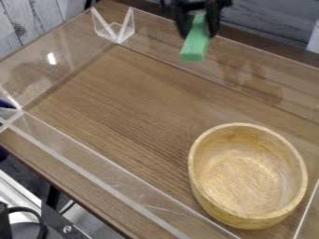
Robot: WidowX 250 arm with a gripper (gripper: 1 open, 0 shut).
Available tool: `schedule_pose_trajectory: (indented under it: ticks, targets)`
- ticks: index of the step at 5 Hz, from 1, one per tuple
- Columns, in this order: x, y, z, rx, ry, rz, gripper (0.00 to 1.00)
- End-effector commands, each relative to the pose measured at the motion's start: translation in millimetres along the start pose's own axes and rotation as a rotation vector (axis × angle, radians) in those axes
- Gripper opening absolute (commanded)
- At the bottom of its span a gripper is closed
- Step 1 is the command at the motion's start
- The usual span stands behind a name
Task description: Put the green block in the brown bowl
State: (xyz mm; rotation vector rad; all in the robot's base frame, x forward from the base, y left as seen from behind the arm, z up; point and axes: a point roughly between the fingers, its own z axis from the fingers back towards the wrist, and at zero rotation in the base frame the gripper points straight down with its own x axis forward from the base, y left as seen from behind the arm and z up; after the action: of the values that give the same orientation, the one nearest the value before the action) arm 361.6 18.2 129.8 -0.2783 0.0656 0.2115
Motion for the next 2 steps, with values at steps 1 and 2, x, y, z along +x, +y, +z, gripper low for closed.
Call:
schedule_pose_trajectory:
  ticks: [1, 2]
  targets:
    - [-33.4, -22.0, 29.2, -0.021, -0.084, -0.088, 0.00]
    - [-69.7, -29.4, 18.1, -0.019, -0.058, -0.151, 0.00]
